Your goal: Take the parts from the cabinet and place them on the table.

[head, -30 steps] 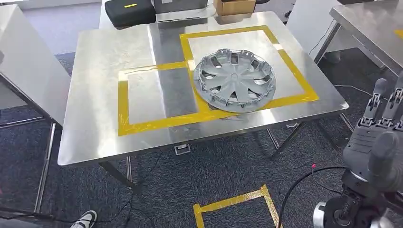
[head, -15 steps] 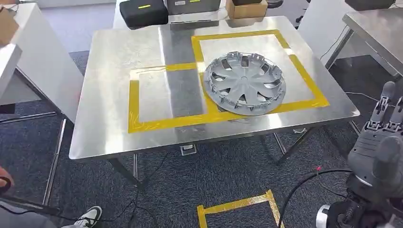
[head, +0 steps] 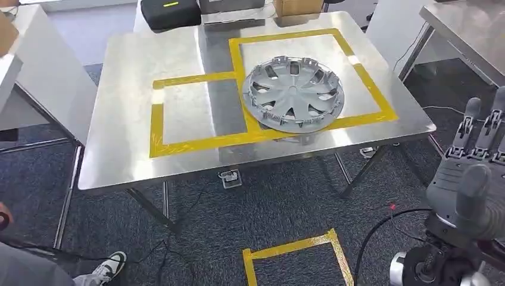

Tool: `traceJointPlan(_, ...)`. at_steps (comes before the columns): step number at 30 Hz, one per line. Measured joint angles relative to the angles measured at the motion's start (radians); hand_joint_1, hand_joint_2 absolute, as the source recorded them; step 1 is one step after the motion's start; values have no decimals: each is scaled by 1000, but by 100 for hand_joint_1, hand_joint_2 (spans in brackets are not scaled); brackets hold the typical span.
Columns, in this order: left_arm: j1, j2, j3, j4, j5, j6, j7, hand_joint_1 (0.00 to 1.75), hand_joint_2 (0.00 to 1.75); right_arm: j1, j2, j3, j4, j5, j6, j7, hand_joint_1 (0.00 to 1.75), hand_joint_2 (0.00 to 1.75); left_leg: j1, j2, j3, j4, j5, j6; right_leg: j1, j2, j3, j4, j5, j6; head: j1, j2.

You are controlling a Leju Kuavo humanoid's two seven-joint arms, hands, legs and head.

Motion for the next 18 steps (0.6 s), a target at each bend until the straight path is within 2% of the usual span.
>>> traceJointPlan(1, -2, 0, 0, 0, 0, 0, 0, 0, 0, 0, 0, 0, 0, 0, 0, 0, 0, 175, -5, 0, 23, -42, -6, 2, 5, 0, -5, 4, 4, 6, 0, 0)
traceJointPlan(3, -3, 0, 0, 0, 0, 0, 0, 0, 0, -1, 0, 1, 0, 0, 0, 0, 0, 175, -9, -2, 11, -42, -1, 8, -1, -1, -5, 1, 18, 19, 3, 0)
traceJointPlan(5, -1, 1, 0, 0, 0, 0, 0, 0, 0, -1, 0, 1, 0, 0, 0, 0, 0, 175, -9, -2, -3, -50, 19, 23, -3, 1, -9, -4, 28, 33, 4, 0)
traceJointPlan(6, -3, 1, 0, 0, 0, 0, 0, 0, 0, 0, 0, 1, 0, 0, 0, 0, 0, 175, -6, 1, -7, -50, 31, 30, -6, 5, -21, 10, -2, 36, 3, 0)
traceJointPlan(7, -5, 1, 0, 0, 0, 0, 0, 0, 0, 0, -1, 2, 0, 0, 0, 0, 0, 175, -7, 1, -20, -50, 39, 39, -6, 5, -36, 55, -59, 38, 11, 0)
traceJointPlan(8, -5, 0, 0, 0, 0, 0, 0, 0, 0, 0, -2, 3, 0, 0, 0, 0, 0, 175, -9, 0, -31, -50, 49, 43, -6, 6, -55, 131, -121, 41, 14, 0)
traceJointPlan(9, -4, -1, 0, 0, 0, 0, 0, 0, 0, 0, -2, 3, 0, 0, -1, 0, 0, 175, -12, 0, -42, -50, 57, 45, -6, 7, -72, 208, -168, 43, 18, 0)
traceJointPlan(10, -3, -2, 0, 0, 0, 0, 0, 0, 0, 1, -2, 3, 0, 0, -1, 0, 0, 175, -15, -1, -54, -49, 66, 46, -6, 7, -83, 272, -195, 45, 23, 0)
traceJointPlan(11, -3, -2, 0, 0, 0, 0, 0, 0, 0, 1, -2, 3, 0, 0, -1, 0, 0, 175, -17, -1, -67, -48, 75, 47, -6, 7, -79, 304, -192, 44, 28, 0)
traceJointPlan(12, -3, -2, 0, 0, 0, 0, 0, 0, 0, 1, -2, 3, 0, 0, -1, 0, 0, 175, -19, -2, -79, -45, 83, 46, -5, 7, -55, 288, -163, 42, 29, 0)
traceJointPlan(13, -3, -1, 0, 0, 0, 0, 0, 0, 0, 1, -2, 3, 0, 0, -1, 0, 0, 175, -21, -2, -90, -43, 90, 45, -3, 7, -18, 237, -127, 38, 30, 0)
traceJointPlan(14, -3, -1, 0, 0, 0, 0, 0, 0, 0, 1, -2, 3, 0, 0, -1, 0, 0, 175, -22, -4, -98, -41, 95, 43, -1, 8, 35, 155, -93, 32, 31, 0)
traceJointPlan(15, -3, -2, 0, 0, 0, 0, 0, 0, 0, 0, -2, 3, 0, 0, -1, 0, 0, 175, -22, -4, -103, -39, 100, 40, 1, 11, 97, 58, -74, 24, 33, 0)
traceJointPlan(16, -4, -3, 0, 0, 0, 0, 0, 0, 0, -2, -2, 3, 0, 0, -1, 0, 0, 175, -28, -4, -110, -36, 104, 35, 7, 13, 140, -16, -88, 15, 34, 0)
traceJointPlan(17, -4, -3, 0, 0, 0, 0, 0, 0, 0, -2, -2, 3, -1, 0, -1, 0, 0, 175, -26, -3, -114, -35, 114, 29, 7, 13, 150, -42, -90, 11, 29, 0)
traceJointPlan(18, -4, -3, 0, 0, 0, 0, 0, 0, 0, -1, -2, 3, -1, 1, -1, 0, 0, 175, -24, -3, -119, -35, 122, 23, 10, 13, 142, -40, -87, 7, 29, 0)
